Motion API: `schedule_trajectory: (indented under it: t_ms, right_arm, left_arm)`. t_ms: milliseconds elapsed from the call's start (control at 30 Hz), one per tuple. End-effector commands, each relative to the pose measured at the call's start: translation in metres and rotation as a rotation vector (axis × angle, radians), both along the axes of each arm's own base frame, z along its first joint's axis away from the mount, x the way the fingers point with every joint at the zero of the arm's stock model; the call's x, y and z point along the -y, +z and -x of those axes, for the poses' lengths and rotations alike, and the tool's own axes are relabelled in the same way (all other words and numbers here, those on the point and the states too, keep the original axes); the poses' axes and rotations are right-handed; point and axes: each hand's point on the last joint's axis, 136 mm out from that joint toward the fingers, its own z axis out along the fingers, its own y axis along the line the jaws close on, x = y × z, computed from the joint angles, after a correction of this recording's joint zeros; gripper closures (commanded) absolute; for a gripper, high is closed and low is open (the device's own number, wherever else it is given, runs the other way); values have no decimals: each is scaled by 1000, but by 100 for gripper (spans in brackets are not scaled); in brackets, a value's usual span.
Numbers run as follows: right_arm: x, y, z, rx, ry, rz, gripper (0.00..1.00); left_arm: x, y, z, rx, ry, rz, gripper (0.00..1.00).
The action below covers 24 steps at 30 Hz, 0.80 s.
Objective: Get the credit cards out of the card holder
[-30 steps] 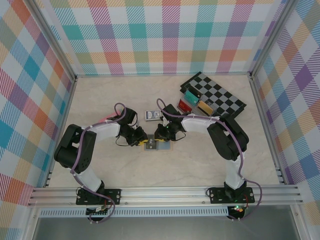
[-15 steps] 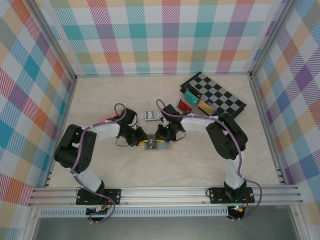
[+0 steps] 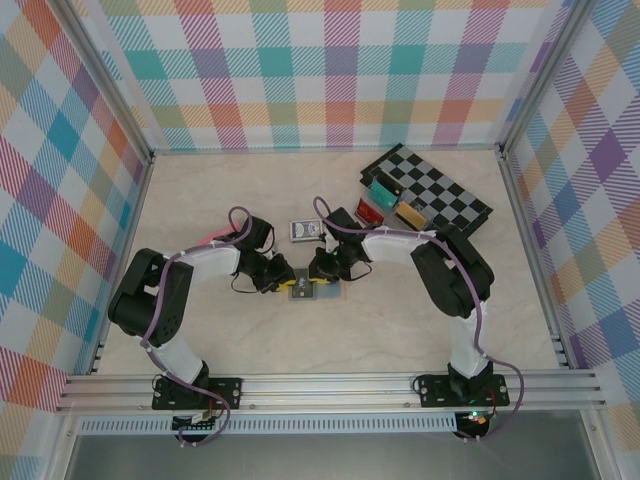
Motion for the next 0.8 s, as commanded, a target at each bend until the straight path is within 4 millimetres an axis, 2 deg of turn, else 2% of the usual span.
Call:
schedule_trajectory:
  t_ms: [0,167,300,533,667,767]
  right_arm:
    - [-12,2,6,-17,32,-64,85]
    - [-11,3,6,-12,29,-62,90]
    - [-3,3,4,7,15,-21,95]
    - [20,7,-3,61,2,43,100]
    - [30,8,-6,73,-12,57,100]
    - [27,7,-6,65,-8,41,100]
  left_arm:
    - [-10,-22,16,-60,-14,-49,83]
    - [-10,-22,16,-59,-12,-50,83]
    - [-13,-21,17,-60,-6,-64,81]
    - [-16,-18,16,-61,5,-79,68]
    - [-16,-17,16,-58,5,-82,67]
    - [-15,-16,15,-57,5,-78,69]
